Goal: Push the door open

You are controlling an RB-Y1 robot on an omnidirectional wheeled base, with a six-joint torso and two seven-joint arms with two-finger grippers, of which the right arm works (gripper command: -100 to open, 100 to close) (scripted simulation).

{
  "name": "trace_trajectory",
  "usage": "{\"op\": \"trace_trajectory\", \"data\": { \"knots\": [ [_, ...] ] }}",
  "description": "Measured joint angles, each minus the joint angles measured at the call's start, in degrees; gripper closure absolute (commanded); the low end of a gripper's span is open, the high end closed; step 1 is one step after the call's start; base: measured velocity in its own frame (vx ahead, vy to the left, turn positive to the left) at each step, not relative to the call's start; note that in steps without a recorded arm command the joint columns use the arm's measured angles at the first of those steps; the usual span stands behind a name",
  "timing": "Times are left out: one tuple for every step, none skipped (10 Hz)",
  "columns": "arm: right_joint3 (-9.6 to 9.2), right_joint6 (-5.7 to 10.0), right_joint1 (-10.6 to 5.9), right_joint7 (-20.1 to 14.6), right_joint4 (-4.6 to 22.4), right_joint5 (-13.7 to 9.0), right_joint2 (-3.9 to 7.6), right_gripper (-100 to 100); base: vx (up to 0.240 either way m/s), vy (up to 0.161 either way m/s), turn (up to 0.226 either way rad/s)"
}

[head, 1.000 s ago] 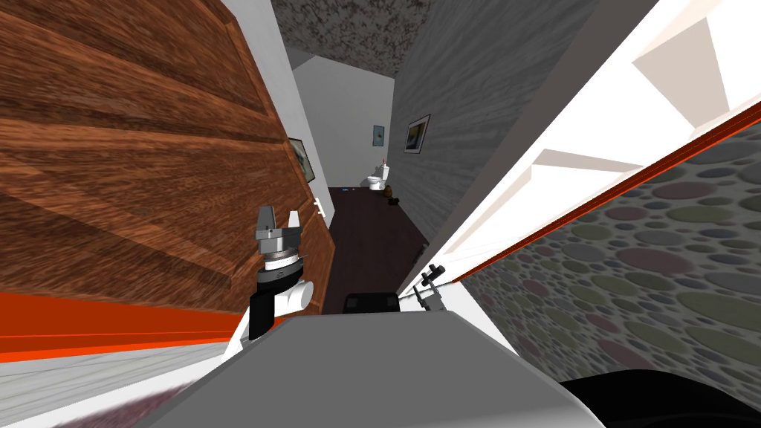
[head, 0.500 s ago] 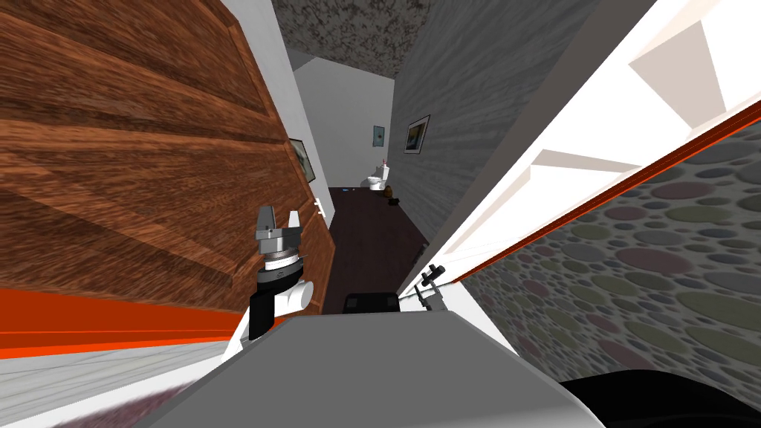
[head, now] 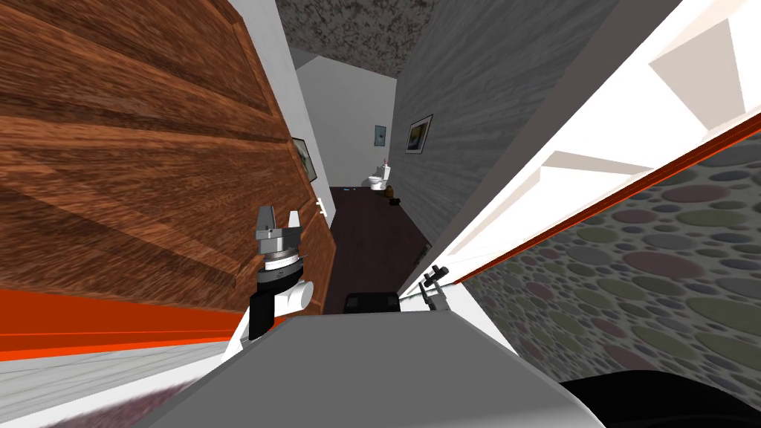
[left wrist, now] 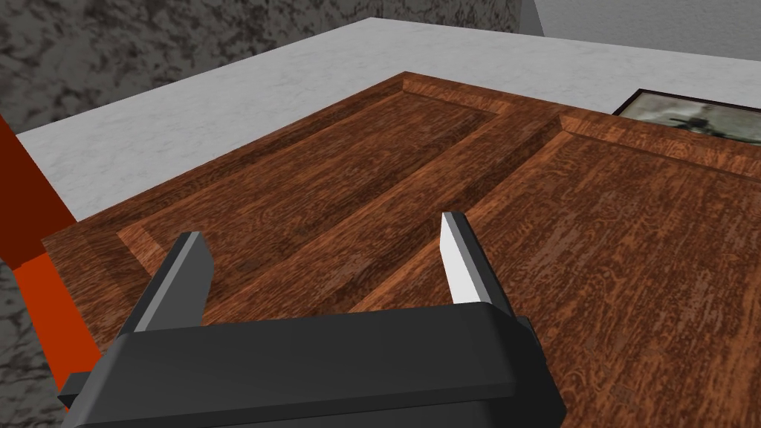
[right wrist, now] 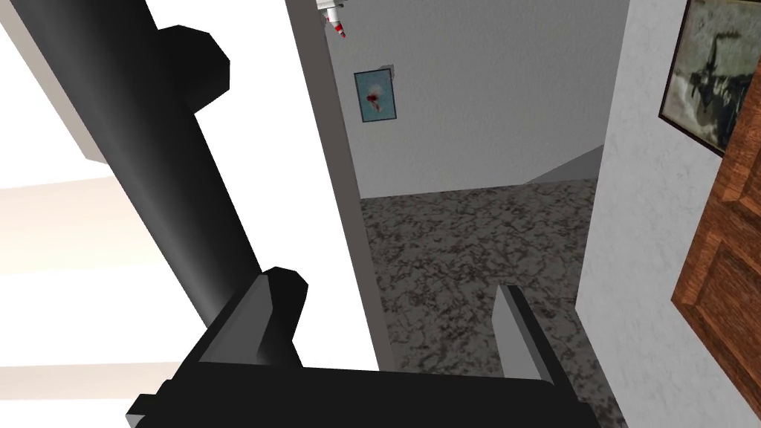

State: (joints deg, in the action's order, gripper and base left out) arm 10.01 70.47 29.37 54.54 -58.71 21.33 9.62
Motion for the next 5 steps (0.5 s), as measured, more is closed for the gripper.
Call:
{"op": "trace_trajectory", "data": {
  "knots": [
    [0.18, -0.03, 0.48, -1.0, -0.4, -1.0, 0.01, -100, 0.009, 0.010, 0.004],
    [0.44, -0.31, 0.67, -2.1, -0.7, -2.1, 0.17, -100, 0.017, 0.000, -0.010],
    [0.62, -0.69, 0.62, -2.8, -0.8, -3.1, -0.19, -100, 0.015, 0.005, 0.019],
    [0.93, -0.69, 0.70, -3.7, -0.8, -4.2, 0.04, -100, 0.015, 0.006, -0.001],
    [1.25, -0.94, 0.42, -4.6, -0.8, -5.3, 0.07, -100, 0.024, 0.002, 0.003]
  ]
}}
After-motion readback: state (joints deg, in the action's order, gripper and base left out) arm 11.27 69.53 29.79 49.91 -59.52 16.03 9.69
